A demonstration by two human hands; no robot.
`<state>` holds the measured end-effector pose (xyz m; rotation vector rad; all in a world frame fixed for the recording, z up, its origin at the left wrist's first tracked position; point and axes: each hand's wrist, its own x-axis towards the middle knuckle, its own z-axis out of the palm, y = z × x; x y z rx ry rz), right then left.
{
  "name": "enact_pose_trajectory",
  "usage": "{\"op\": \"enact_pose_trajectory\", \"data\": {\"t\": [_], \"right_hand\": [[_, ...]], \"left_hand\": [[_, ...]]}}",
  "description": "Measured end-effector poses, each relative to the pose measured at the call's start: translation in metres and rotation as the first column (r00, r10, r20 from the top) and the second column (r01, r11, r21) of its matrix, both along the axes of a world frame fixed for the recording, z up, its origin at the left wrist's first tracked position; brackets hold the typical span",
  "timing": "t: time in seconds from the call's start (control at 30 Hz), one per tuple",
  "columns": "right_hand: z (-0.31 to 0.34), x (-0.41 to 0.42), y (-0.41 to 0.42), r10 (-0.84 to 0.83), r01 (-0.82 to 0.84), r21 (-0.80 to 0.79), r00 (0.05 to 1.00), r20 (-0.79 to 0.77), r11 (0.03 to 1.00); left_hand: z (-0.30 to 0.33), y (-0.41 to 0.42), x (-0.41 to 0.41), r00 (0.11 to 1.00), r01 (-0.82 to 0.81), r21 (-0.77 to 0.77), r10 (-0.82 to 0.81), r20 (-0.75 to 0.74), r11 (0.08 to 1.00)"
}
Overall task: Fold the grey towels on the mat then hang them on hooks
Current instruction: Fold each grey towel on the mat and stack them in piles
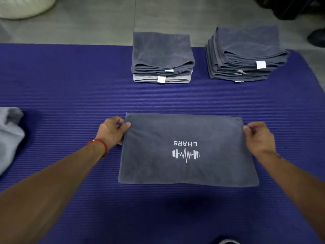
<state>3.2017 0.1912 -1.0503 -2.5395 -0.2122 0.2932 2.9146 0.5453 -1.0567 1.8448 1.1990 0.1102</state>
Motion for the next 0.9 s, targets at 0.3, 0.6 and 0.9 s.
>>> {"op": "enact_pose_trajectory", "data": {"t": [0.3, 0.6, 0.9], "right_hand": [[-0.010, -0.070, -0.058, 0.140, -0.127, -0.211, 0.989, 0.048, 0.969], [0.004, -0.079, -0.057, 0.159, -0.165, -0.479, 0.986, -0.053, 0.862], [0.004, -0.034, -0.028, 0.080, -0.170, -0.395, 0.969, -0.234, 0.903]], "left_hand": [[0.009, -0.087, -0.080, 0.981, 0.186, 0.123, -0.176, -0.087, 0.975], [0.017, -0.074, -0.075, 0.934, 0.345, 0.323, -0.288, -0.213, 0.881], [-0.025, -0.142, 0.015, 0.392, 0.847, 0.530, -0.729, -0.561, 0.047]]}}
